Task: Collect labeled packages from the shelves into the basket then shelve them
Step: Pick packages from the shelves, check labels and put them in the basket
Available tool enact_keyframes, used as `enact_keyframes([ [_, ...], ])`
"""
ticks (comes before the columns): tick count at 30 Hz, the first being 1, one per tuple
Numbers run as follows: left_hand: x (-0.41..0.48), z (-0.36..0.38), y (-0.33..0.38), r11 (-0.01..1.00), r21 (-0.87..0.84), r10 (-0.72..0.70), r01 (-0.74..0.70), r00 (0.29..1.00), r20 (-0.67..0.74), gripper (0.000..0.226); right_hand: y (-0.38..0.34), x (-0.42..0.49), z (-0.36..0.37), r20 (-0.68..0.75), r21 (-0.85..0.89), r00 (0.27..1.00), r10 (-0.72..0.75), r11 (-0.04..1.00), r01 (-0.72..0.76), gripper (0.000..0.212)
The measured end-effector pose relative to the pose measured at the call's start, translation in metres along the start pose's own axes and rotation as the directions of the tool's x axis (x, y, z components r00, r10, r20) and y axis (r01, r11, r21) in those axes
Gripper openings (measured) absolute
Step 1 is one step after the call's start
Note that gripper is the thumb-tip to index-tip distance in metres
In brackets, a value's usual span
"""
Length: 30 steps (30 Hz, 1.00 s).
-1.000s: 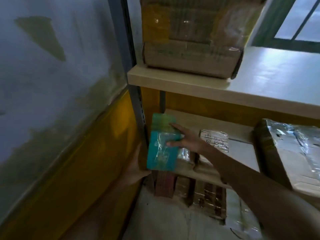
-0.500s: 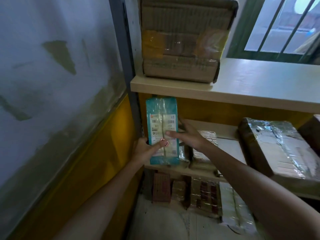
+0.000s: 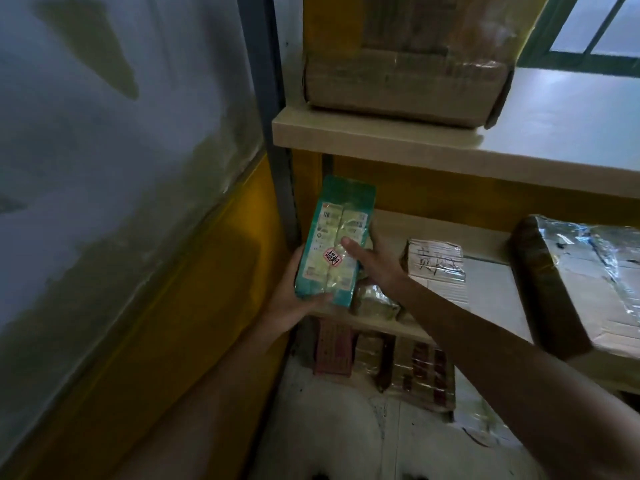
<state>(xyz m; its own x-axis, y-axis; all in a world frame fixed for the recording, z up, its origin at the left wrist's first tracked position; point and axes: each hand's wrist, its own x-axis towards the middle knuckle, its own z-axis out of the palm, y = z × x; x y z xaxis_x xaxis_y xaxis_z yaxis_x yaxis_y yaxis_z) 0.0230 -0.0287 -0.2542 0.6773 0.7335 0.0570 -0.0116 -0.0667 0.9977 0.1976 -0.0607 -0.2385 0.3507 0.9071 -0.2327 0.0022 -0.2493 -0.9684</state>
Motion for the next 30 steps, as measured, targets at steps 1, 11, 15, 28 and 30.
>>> enact_keyframes([
  [1, 0.000, 0.001, -0.006, 0.999, -0.031, -0.009, 0.009, 1.000, 0.000, 0.077, 0.005, 0.003, -0.001, 0.023, -0.004, 1.000, -0.010, 1.000, 0.010, 0.036],
  [11, -0.003, 0.019, -0.002, 0.982, 0.074, -0.174, 0.176, 0.984, -0.026, 0.078, 0.023, -0.025, -0.043, 0.024, 0.154, 0.997, 0.078, 0.985, -0.081, 0.036],
  [15, -0.007, 0.069, 0.026, 0.986, 0.134, -0.111, 0.100, 0.991, 0.079, 0.065, 0.007, -0.067, -0.087, -0.049, 0.167, 0.998, 0.024, 0.986, -0.015, 0.040],
  [28, -0.092, 0.418, 0.037, 0.981, 0.193, -0.058, -0.036, 0.887, 0.459, 0.078, 0.087, -0.371, -0.347, -0.548, 0.167, 0.836, 0.025, 0.983, 0.080, 0.024],
  [30, -0.112, 0.476, 0.033, 0.982, 0.178, -0.044, -0.068, 0.829, 0.558, 0.067, 0.108, -0.426, -0.382, -0.613, 0.190, 0.785, 0.092, 0.981, 0.033, 0.035],
])
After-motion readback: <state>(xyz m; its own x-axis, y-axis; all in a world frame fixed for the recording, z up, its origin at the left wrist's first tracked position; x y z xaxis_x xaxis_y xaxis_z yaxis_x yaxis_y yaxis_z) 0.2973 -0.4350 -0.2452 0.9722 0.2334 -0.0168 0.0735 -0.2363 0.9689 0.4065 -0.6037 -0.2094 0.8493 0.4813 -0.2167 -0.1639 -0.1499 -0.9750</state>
